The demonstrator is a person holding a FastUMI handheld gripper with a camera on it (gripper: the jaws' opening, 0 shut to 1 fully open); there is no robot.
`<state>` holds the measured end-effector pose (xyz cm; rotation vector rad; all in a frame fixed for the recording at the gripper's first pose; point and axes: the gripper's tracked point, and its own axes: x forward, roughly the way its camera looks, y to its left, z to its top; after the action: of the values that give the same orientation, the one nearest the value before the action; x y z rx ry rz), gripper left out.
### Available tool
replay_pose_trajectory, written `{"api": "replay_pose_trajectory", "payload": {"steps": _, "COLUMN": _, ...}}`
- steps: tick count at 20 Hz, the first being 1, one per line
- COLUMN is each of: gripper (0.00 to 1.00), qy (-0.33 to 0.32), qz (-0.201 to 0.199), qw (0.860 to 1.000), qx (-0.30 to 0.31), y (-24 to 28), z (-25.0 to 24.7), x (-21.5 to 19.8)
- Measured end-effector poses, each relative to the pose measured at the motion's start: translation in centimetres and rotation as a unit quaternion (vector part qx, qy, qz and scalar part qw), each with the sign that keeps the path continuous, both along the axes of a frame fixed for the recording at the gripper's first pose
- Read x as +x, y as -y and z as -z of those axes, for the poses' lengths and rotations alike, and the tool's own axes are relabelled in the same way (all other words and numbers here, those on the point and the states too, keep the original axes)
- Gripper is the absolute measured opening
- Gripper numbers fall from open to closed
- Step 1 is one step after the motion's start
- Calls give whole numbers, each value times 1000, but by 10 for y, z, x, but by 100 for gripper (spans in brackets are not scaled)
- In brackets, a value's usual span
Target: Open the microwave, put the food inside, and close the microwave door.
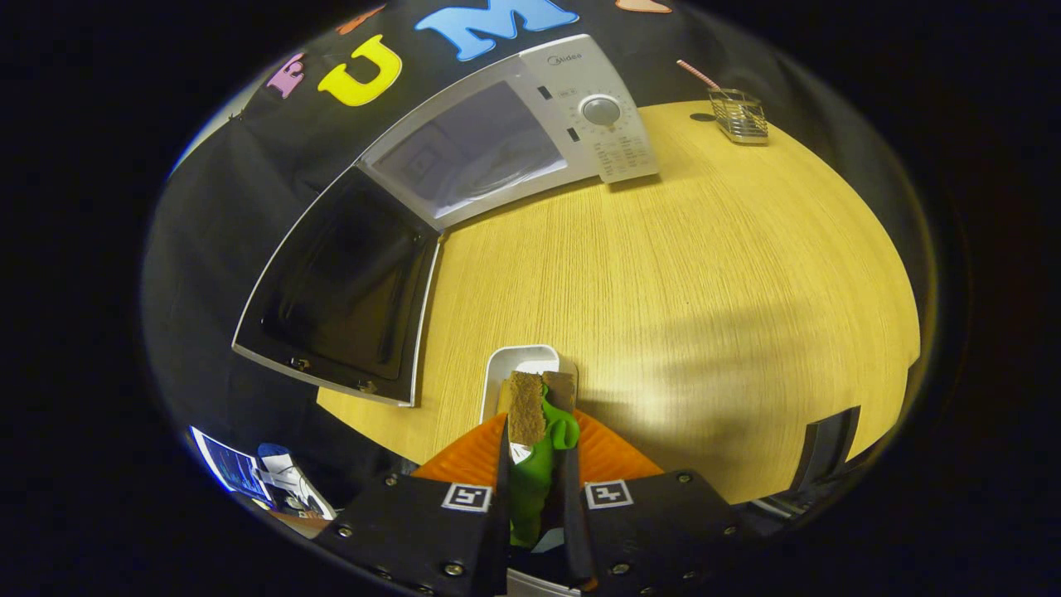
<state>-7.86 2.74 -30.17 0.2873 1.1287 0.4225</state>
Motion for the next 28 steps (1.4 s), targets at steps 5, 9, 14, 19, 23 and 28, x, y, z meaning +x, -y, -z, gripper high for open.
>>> {"api": "replay_pose_trajectory", "payload": {"steps": 5, "gripper": 15, "qy": 8, "qz": 8, "qw": 1000, "qx": -5, "y": 0, "z": -29, "x": 1}}
{"api": "replay_pose_trajectory", "payload": {"steps": 9, "gripper": 15, "qy": 30, "qz": 32, "qw": 999, "qx": 10, "y": -3, "z": -61, "x": 11}}
{"api": "replay_pose_trajectory", "payload": {"steps": 14, "gripper": 15, "qy": 54, "qz": 68, "qw": 995, "qx": 49, "y": -22, "z": -91, "x": 31}}
{"api": "replay_pose_trajectory", "payload": {"steps": 19, "gripper": 15, "qy": 68, "qz": 81, "qw": 992, "qx": 63, "y": -51, "z": -101, "x": 45}}
{"api": "replay_pose_trajectory", "payload": {"steps": 23, "gripper": 15, "qy": 83, "qz": 92, "qw": 989, "qx": 79, "y": -76, "z": -104, "x": 63}}
{"api": "replay_pose_trajectory", "payload": {"steps": 28, "gripper": 15, "qy": 103, "qz": 116, "qw": 982, "qx": 104, "y": -94, "z": -105, "x": 97}}
